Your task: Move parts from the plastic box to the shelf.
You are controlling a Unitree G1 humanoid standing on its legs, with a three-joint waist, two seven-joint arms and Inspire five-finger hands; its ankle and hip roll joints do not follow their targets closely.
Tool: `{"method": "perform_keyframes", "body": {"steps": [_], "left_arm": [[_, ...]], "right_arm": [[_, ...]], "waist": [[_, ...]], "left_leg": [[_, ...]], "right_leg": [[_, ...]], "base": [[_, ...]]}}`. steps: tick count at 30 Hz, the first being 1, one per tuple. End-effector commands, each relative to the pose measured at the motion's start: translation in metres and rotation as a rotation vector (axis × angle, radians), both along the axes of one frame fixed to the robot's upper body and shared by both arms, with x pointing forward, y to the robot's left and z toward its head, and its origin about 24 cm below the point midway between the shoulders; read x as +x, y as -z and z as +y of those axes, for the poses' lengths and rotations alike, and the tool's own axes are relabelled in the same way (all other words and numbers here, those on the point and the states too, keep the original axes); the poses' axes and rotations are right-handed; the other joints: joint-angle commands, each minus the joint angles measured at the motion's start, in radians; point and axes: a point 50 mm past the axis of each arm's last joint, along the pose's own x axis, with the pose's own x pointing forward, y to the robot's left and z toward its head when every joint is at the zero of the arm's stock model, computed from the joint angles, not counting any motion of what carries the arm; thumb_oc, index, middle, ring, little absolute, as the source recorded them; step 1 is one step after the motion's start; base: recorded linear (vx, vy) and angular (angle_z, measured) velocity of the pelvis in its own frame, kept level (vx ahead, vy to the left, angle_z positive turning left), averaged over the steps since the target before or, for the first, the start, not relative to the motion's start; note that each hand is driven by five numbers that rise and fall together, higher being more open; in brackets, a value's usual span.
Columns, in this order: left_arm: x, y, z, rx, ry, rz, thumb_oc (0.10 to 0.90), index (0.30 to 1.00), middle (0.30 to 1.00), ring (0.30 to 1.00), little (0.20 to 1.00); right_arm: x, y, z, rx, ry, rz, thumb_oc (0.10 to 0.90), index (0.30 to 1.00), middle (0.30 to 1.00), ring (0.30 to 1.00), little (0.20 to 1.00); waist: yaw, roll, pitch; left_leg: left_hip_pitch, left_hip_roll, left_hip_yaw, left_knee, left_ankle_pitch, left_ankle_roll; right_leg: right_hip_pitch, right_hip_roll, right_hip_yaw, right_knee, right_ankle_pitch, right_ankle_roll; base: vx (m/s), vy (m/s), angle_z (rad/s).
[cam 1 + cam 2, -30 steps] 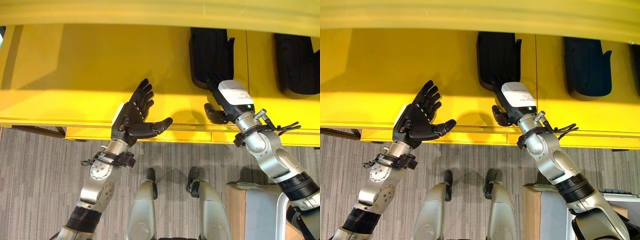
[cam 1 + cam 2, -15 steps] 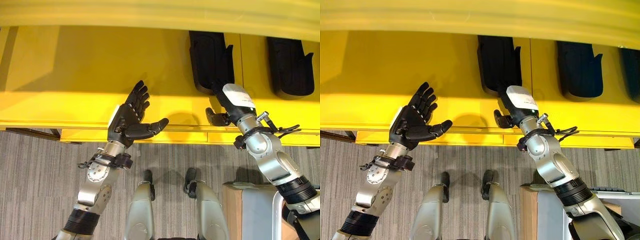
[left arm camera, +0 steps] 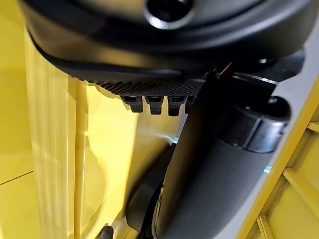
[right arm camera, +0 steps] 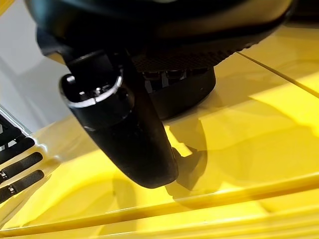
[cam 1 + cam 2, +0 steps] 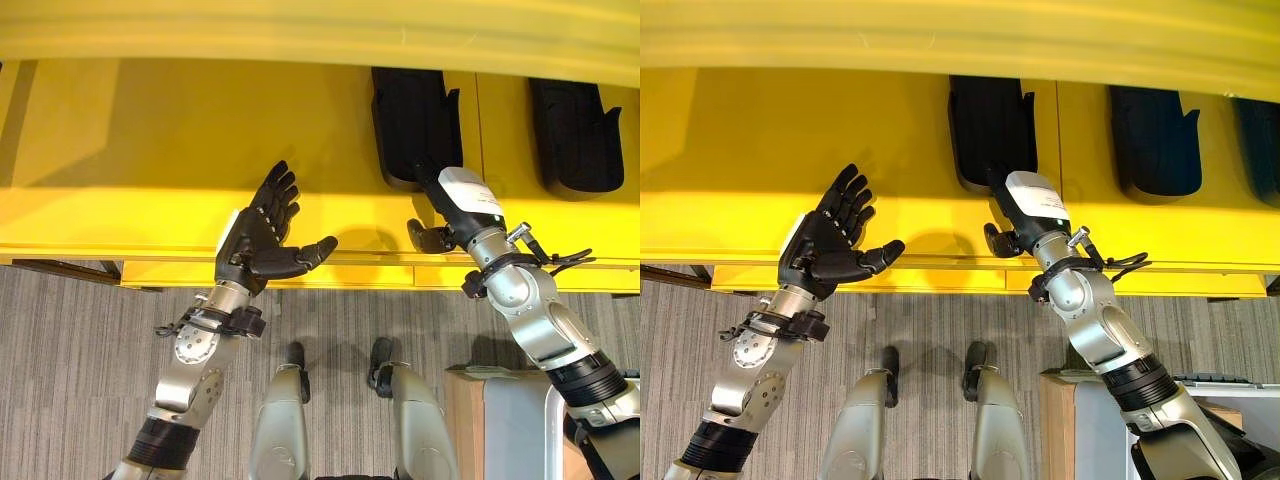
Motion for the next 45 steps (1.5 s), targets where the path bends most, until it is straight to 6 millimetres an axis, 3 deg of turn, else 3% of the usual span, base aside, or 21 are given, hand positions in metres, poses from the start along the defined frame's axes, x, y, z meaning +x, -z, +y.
{"method": "perform_keyframes", "body": {"steps": [1, 9, 18, 28, 39, 45], "left_arm": [[-0.017, -0.050, -0.015, -0.023, 0.077, -0.268, 0.900, 1.000, 1.000, 1.000, 1.000], [-0.019, -0.050, -0.015, -0.022, 0.083, -0.268, 0.900, 1.000, 1.000, 1.000, 1.000], [-0.019, -0.049, -0.018, -0.035, 0.096, -0.266, 0.900, 1.000, 1.000, 1.000, 1.000], [-0.021, -0.049, -0.018, -0.045, 0.102, -0.270, 0.900, 1.000, 1.000, 1.000, 1.000], [-0.026, -0.043, -0.018, -0.076, 0.053, -0.253, 0.900, 1.000, 1.000, 1.000, 1.000], [-0.031, -0.032, -0.013, -0.099, 0.007, -0.215, 0.900, 1.000, 1.000, 1.000, 1.000]], "right_arm": [[-0.013, -0.050, 0.028, 0.016, -0.155, -0.243, 0.900, 1.000, 1.000, 1.000, 1.000], [-0.012, -0.048, 0.024, 0.036, -0.109, -0.252, 0.900, 1.000, 1.000, 1.000, 1.000], [-0.029, -0.066, 0.037, 0.055, -0.197, -0.497, 0.900, 1.000, 1.000, 1.000, 1.000], [-0.037, -0.074, 0.039, 0.090, -0.225, -0.622, 0.900, 1.000, 1.000, 1.000, 1.000], [-0.065, -0.083, 0.036, 0.443, -0.282, -0.881, 0.900, 1.000, 1.000, 1.000, 1.000], [-0.081, -0.073, 0.027, 0.610, -0.240, -0.955, 0.900, 1.000, 1.000, 1.000, 1.000]], "waist": [[0.015, 0.028, -0.066], [0.013, 0.028, -0.067], [0.009, 0.041, -0.071], [0.007, 0.051, -0.080], [-0.006, 0.070, -0.110], [-0.024, 0.086, -0.150]], "left_leg": [[0.084, 0.031, 0.062, -0.044, -0.002, -0.002], [0.088, 0.027, 0.064, -0.034, -0.015, 0.003], [0.089, 0.021, 0.066, -0.035, -0.019, 0.004], [0.102, 0.020, 0.067, -0.056, -0.012, 0.001], [0.161, 0.021, 0.077, -0.137, 0.011, -0.004], [0.232, 0.023, 0.093, -0.245, 0.047, -0.010]], "right_leg": [[0.069, -0.002, 0.044, 0.038, -0.078, 0.048], [0.071, -0.003, 0.046, 0.042, -0.080, 0.048], [0.067, -0.002, 0.051, 0.040, -0.079, 0.048], [0.074, -0.004, 0.049, 0.024, -0.074, 0.047], [0.122, -0.001, 0.051, -0.054, -0.050, 0.054], [0.177, 0.005, 0.055, -0.145, -0.023, 0.062]], "base": [[0.04, -0.002, 0.00], [0.01, -0.002, 0.00], [0.00, 0.006, -0.02], [0.00, 0.004, -0.01], [0.02, 0.015, -0.01], [0.06, 0.060, -0.03]]}}
